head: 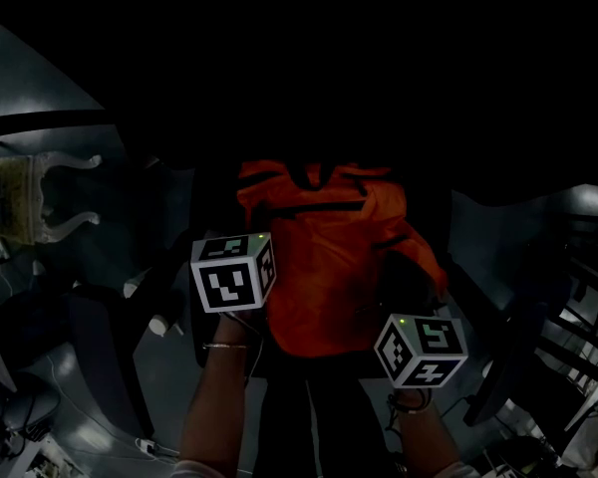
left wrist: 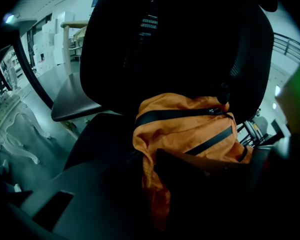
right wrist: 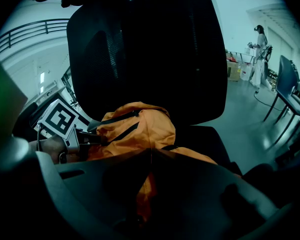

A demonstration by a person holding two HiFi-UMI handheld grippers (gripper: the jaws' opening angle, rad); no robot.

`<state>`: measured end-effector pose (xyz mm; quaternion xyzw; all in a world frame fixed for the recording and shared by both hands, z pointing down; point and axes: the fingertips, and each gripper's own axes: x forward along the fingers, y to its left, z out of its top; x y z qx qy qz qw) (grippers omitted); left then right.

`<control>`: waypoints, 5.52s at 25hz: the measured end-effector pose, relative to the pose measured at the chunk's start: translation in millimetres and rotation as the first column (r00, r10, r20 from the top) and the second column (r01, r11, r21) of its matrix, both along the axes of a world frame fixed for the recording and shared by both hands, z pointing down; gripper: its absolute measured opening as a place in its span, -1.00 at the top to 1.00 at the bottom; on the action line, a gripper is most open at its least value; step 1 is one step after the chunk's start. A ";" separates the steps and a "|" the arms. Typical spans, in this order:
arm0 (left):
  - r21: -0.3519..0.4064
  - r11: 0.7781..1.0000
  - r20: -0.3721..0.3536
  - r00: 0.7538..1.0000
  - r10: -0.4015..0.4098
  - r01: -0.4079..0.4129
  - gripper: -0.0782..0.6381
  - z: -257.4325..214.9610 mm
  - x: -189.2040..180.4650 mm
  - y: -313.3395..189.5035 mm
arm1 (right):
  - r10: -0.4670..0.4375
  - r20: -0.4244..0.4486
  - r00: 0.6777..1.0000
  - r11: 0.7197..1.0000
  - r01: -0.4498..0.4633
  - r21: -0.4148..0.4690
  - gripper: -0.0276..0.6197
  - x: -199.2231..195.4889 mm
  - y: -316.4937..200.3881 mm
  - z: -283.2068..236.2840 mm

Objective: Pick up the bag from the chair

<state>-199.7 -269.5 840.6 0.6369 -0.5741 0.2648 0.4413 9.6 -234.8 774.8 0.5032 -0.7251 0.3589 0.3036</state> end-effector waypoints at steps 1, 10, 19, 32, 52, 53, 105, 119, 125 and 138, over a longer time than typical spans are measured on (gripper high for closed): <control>-0.002 1.000 -0.001 1.000 0.002 -0.002 0.55 -0.7 -0.3 0.5 | 0.002 0.000 1.000 1.000 -0.002 0.000 0.82 0.4 0.1 0.1; 0.014 1.000 0.019 1.000 0.014 -0.014 0.64 -12.2 -2.3 5.0 | 0.022 0.002 1.000 1.000 -0.022 -0.003 0.82 2.3 3.4 -1.8; 0.042 0.999 0.028 0.999 0.024 -0.025 0.68 -47.0 5.9 18.6 | 0.057 0.016 0.998 0.998 -0.057 0.015 0.82 16.2 13.3 -23.0; 0.092 0.995 0.016 0.999 0.031 -0.032 0.69 -103.8 26.7 43.0 | 0.104 0.037 0.994 0.994 -0.105 0.025 0.82 37.2 36.4 -56.9; 0.090 0.994 -0.022 0.997 0.068 -0.066 0.70 -190.2 77.6 96.0 | 0.192 0.062 0.979 0.978 -0.196 0.069 0.82 71.1 53.3 -151.5; 0.089 0.994 -0.025 0.997 0.068 -0.065 0.70 -194.0 79.6 97.7 | 0.196 0.064 0.979 0.977 -0.200 0.069 0.81 73.3 53.8 -155.9; 0.371 0.926 -0.074 0.992 0.107 -0.072 0.71 -463.4 64.9 263.2 | 0.062 0.089 0.994 0.953 -0.086 0.291 0.81 47.8 205.1 -374.7; 0.387 0.922 -0.032 0.999 0.031 -0.017 0.71 -485.7 76.2 314.4 | -0.086 0.097 0.992 0.948 0.051 0.315 0.81 41.1 217.3 -397.2; 0.402 0.915 0.005 0.999 -0.052 0.046 0.71 -495.4 89.6 339.8 | -0.157 0.128 0.979 0.944 0.111 0.311 0.81 53.6 227.1 -395.5; 0.488 0.842 0.048 0.957 -0.287 0.228 0.71 -529.9 102.8 410.3 | -0.336 0.179 0.925 0.905 0.264 0.333 0.82 65.7 251.1 -396.2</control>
